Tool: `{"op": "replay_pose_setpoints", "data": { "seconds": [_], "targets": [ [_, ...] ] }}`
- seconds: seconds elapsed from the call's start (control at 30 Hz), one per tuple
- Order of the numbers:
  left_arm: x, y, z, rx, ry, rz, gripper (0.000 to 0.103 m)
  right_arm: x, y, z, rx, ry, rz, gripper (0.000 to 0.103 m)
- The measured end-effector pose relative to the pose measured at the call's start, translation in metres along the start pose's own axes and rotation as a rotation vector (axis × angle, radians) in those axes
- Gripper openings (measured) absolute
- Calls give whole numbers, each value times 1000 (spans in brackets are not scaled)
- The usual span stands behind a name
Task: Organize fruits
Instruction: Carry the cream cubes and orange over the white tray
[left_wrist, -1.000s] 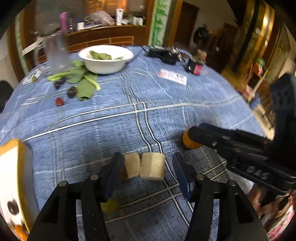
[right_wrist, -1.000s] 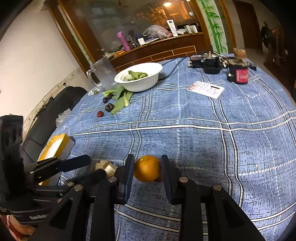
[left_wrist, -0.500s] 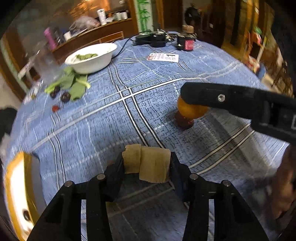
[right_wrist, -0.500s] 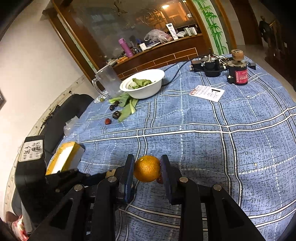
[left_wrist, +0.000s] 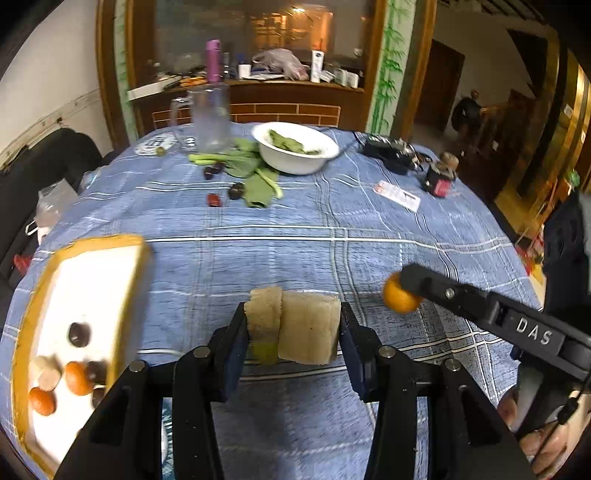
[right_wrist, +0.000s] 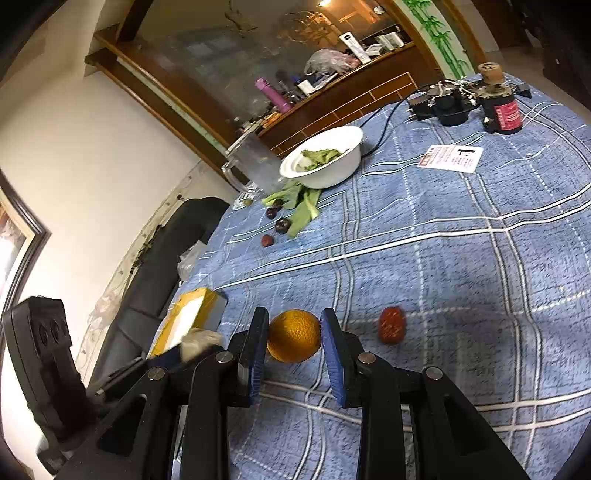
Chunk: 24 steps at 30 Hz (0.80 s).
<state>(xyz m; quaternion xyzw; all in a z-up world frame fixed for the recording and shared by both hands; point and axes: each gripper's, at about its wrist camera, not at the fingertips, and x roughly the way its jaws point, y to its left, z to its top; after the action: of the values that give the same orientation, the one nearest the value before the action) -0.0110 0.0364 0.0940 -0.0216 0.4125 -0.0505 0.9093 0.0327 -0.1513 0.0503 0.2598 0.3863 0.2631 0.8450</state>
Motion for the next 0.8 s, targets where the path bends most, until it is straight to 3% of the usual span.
{"op": "replay_pose_setpoints", "data": {
  "seconds": [0.27, 0.4, 0.6, 0.8],
  "targets": [
    [-73, 62, -14, -66, -85, -64, 45, -17, 29, -22, 79, -7, 116, 31],
    [-117, 96, -20, -117, -166, -82, 45, -28, 71, -33, 38, -5, 86, 31],
    [-181, 151, -13, -112, -266, -17, 45, -50, 162, -23, -111, -33, 81, 31],
    [-188, 206, 9, -93, -253, 117, 45, -42, 261, 2, -232, -57, 147, 32]
  ]
}}
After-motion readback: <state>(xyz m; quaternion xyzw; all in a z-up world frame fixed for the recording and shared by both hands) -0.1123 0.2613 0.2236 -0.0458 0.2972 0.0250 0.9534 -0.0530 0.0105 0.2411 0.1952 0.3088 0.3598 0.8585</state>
